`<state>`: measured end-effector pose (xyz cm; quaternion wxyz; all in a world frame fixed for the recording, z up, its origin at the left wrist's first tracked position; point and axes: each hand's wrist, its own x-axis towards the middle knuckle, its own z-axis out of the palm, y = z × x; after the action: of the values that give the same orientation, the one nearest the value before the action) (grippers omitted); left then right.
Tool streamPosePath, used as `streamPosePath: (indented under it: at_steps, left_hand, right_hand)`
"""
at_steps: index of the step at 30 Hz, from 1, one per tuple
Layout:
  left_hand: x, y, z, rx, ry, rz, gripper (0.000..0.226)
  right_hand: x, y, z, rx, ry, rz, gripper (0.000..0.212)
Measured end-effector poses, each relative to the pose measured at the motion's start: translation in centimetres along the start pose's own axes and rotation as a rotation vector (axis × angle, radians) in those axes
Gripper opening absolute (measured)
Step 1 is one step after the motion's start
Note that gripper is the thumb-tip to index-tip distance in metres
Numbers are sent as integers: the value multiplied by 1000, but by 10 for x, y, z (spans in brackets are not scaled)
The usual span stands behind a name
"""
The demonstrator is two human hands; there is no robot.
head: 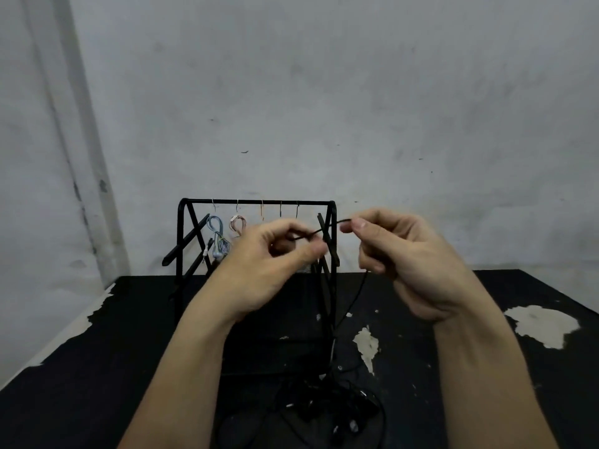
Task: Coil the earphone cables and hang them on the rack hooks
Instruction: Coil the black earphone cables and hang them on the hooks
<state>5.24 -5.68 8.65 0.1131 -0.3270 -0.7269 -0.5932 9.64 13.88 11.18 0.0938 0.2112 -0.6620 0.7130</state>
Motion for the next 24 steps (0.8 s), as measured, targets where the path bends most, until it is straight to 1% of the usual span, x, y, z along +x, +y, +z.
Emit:
streamPosePath:
  at_steps: [1, 2, 4, 6, 8, 9, 10, 13, 14, 15, 17, 19, 20, 21, 22, 24]
  left_hand:
    - [1, -2, 0, 158, 52, 24, 26]
    - [2, -3, -2, 262, 120, 30, 28]
    - [5, -6, -9, 401, 292, 19, 36]
    - [5, -10, -16, 505, 406, -11, 41]
    - [6, -17, -22, 511, 449, -85, 39]
    - [6, -19, -25, 440, 459, -127, 37]
    - [6, -20, -26, 300, 460, -162, 33]
    - [7, -12, -28, -285, 422, -212, 24]
    - [6, -9, -31, -366, 416, -202, 24]
    - [5, -8, -34, -364, 421, -174, 23]
    - [4, -9, -38, -195, 461, -86, 20]
    - [5, -9, -37, -41, 523, 2, 17]
    - [6, -8, -35, -35, 559, 36, 15]
    - [7, -7, -33, -84, 585, 45, 17]
    - [9, -6, -32, -180, 596, 18, 23]
    - [10, -2, -32, -416, 575, -112, 40]
  right_hand:
    - [0, 0, -2, 0, -1, 12, 17]
    - [0, 0, -5, 1, -13, 37, 17]
    - [-2, 0, -12, -67, -37, 105, 20]
    - [0, 1, -19, -167, -17, 140, 18]
    - [2, 2, -23, -182, 89, 115, 15]
    - [3, 2, -25, -148, 153, 81, 16]
    - [4, 0, -26, -97, 213, 34, 17]
    - [6, -6, -28, 76, 412, -150, 16]
    - [6, -7, -29, 119, 495, -214, 16]
    - [6, -8, -30, 130, 576, -276, 15]
    - [8, -5, -31, 60, 705, -390, 14]
    - [8, -2, -30, -45, 795, -488, 12]
    - [8, -1, -29, -73, 808, -518, 12]
    - [9, 0, -30, -83, 797, -514, 12]
    - [10, 2, -31, -87, 767, -477, 12]
    - [13, 6, -37, -151, 695, -359, 13]
